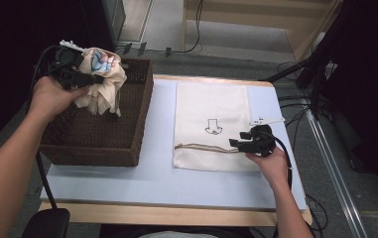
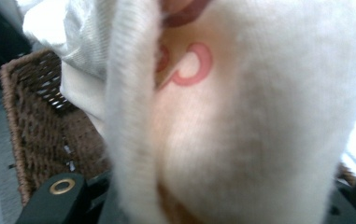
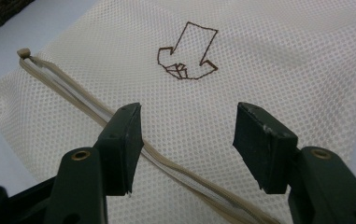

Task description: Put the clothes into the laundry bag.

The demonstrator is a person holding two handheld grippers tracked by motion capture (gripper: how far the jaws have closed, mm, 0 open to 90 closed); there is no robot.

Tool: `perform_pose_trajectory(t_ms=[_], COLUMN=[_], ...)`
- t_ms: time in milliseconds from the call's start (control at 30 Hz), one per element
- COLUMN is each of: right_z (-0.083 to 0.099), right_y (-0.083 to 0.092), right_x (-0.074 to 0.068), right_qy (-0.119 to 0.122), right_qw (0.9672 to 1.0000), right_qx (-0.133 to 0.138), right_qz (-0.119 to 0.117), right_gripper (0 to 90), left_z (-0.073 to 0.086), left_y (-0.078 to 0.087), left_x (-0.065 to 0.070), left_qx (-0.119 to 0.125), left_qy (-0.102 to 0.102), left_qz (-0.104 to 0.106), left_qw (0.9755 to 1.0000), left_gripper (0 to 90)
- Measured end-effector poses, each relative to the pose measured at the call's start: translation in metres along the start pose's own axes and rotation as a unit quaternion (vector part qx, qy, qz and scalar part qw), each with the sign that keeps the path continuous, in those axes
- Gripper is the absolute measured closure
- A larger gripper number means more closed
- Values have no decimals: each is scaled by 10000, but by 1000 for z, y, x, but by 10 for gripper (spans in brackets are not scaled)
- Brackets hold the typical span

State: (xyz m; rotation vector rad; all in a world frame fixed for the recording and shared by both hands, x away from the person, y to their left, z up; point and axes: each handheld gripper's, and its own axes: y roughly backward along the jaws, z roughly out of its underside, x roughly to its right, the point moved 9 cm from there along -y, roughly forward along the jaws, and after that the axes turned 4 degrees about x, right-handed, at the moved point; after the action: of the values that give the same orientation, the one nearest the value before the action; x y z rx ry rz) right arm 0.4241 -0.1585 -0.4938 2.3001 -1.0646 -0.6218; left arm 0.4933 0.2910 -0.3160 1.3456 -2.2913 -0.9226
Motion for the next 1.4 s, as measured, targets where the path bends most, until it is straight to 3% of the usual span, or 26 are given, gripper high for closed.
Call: perform_pose_trajectory(t_ms=[200, 367, 567, 733, 1067, 1400], right_z=[0, -1, -1, 0, -1, -1], right_y=[0, 0, 0, 1, 1, 1], right_x=[0, 0, 0, -1, -1, -1], right_qy=[-7, -39, -34, -62, -17, -37], right_qw=[10000, 10000, 10000, 10000, 9999, 9999], right_qx=[7, 35, 40, 27, 49, 64], right_qz=[-11, -48, -63, -65, -94, -110], right_gripper=[434, 435, 437, 437, 447, 459], left_z=[-13, -26, -38, -48, -65, -74], left_y=[14, 25, 34, 43, 54, 63], left_x=[10, 25, 37, 51, 87, 130], left_qx=[228, 266, 421, 536, 539, 609], left_qy=[-139, -305, -293, -318, -726, -1123], left_qz=[283, 768, 1070, 1398, 1735, 2152], left_qw=[9992, 9962, 9929, 9882, 9807, 9682], left_gripper=[682, 682, 681, 681, 678, 676])
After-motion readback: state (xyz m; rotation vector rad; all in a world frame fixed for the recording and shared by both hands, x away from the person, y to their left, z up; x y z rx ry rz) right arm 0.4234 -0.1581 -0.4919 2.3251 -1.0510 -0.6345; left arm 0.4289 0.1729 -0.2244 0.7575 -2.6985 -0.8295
